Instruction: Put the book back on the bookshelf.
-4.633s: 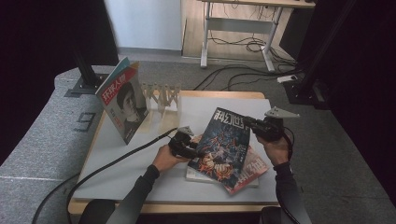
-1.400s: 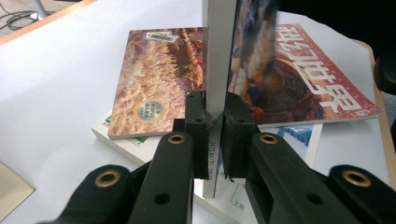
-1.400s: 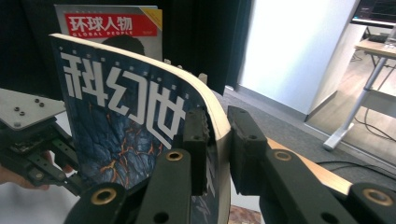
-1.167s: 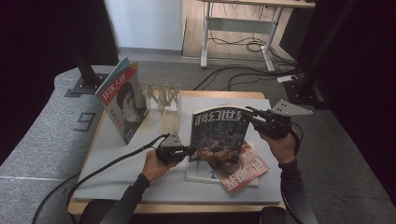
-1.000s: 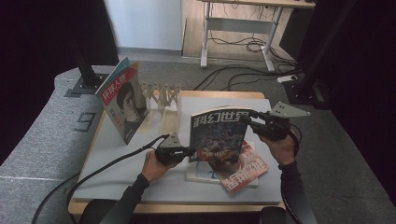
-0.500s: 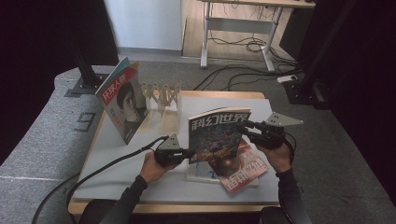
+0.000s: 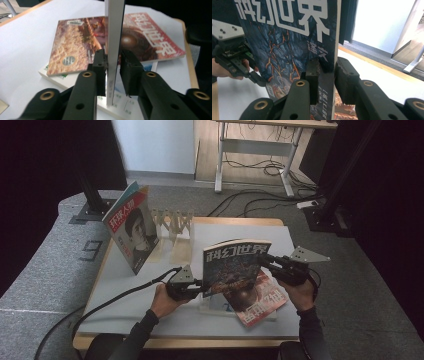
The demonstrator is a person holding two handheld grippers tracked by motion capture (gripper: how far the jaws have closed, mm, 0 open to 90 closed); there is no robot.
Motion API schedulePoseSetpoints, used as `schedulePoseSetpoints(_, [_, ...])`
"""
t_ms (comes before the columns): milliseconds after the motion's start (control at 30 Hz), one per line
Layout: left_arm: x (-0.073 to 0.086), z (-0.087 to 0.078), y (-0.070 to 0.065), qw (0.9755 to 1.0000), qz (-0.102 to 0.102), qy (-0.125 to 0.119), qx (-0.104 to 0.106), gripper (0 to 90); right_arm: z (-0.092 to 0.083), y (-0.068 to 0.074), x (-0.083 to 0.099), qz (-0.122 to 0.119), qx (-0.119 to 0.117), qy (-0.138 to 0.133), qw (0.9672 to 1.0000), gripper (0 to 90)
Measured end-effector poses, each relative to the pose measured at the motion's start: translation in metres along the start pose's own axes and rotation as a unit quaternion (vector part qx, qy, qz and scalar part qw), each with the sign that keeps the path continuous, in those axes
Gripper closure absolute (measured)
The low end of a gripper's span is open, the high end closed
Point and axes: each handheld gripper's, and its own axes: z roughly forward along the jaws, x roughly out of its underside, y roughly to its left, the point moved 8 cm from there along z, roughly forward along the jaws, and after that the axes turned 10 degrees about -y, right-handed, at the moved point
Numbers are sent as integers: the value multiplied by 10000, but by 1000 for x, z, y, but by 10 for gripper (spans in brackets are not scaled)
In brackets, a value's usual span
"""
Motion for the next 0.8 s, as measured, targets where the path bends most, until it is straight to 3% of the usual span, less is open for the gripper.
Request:
schedulePoseSetpoints(133, [-9,1,-1,10000,71,-5,-30,723,-1,1,1,21,5,-28,10000,714])
schedulePoseSetpoints(300, [-29,-2,1,9997,-12,-230,12,719,-1,1,3,64,-1,-2,10000,701])
schedulePoseSetpoints(400, [-45,-5,2,9994,39,-335,3,713,0,1,5,47,13,38,10000,690])
schedulePoseSetpoints(633, [-72,-9,2,9991,198,-381,-41,713,2,1,13,51,54,131,9999,669])
schedulePoseSetpoints(800, [-81,-10,3,9992,122,-391,-29,713,4,0,20,82,64,190,9998,660])
